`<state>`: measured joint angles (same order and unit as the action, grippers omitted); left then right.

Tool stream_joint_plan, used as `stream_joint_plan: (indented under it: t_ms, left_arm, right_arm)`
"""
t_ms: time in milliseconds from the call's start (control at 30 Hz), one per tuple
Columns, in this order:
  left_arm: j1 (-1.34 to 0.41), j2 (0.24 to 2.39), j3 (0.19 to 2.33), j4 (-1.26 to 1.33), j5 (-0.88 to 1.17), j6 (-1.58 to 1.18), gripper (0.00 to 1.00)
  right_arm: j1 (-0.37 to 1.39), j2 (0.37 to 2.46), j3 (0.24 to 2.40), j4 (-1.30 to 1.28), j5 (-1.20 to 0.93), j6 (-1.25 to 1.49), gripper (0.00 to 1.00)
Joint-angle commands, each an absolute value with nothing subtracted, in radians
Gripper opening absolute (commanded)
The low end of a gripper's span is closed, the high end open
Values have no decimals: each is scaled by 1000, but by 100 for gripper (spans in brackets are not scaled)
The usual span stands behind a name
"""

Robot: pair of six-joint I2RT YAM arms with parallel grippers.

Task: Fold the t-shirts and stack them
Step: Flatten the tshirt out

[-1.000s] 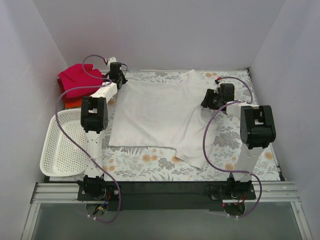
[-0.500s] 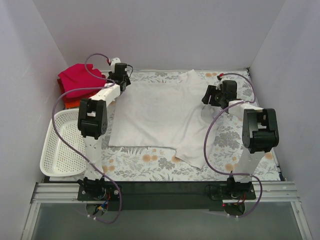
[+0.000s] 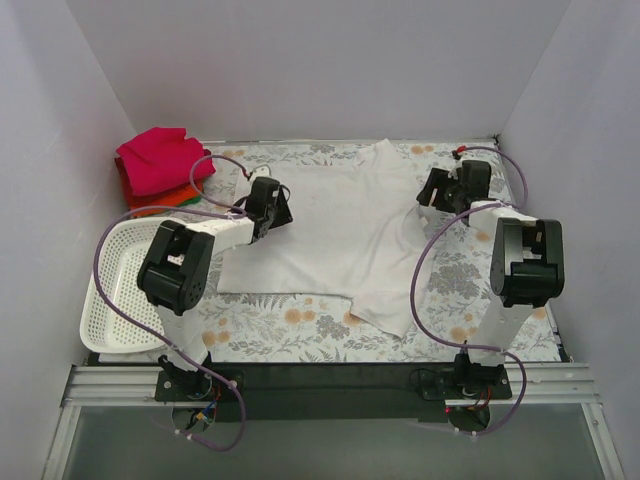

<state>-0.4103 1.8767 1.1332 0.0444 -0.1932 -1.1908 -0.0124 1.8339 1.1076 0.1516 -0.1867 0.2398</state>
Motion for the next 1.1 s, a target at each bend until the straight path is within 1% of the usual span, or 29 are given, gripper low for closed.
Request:
stream_joint_plan:
  t_ms: [0, 200, 400, 500, 533, 600, 633, 700, 733, 767, 900, 1067]
  left_arm:
    - [-400, 1845, 1059, 80, -158, -1232, 40]
    - [-400, 1833, 1006, 97, -153, -1230, 39]
    - [-399, 1833, 989, 92, -175, -1224, 39]
    - [-400, 1835, 988, 92, -178, -1224, 39]
    - [-400, 1835, 988, 91, -178, -1223, 39]
    - [-399, 1836, 986, 92, -179, -1221, 39]
    - [-399, 1838, 985, 92, -181, -1221, 39]
    - [-399, 1842, 982, 92, -184, -1220, 39]
    - [-400, 1844, 980, 91, -184, -1220, 39]
    - [-399, 1848, 980, 91, -184, -1220, 39]
    - [-399, 1864, 979, 89, -189, -1218, 39]
    - [-387, 1898, 997, 55, -212, -1221, 39]
  right_arm:
    - [-20, 1850, 1135, 155, -201, 258, 64]
    - [-20, 1936, 1181, 167, -247, 302, 62]
    - [-5, 2003, 1192, 204, -284, 331, 56]
    - [-2, 2020, 1198, 213, -288, 334, 44]
    - [24, 2026, 1201, 213, -287, 334, 36]
    - [29, 2023, 1204, 213, -279, 331, 29]
    - [34, 2013, 1204, 213, -272, 325, 22]
    - [37, 1994, 1203, 213, -262, 319, 14]
    - [41, 1973, 1204, 213, -252, 311, 5]
    - [43, 1962, 1204, 213, -245, 308, 1]
    - [51, 1916, 1221, 209, -224, 301, 1]
    - [52, 1859, 1246, 150, -144, 264, 1]
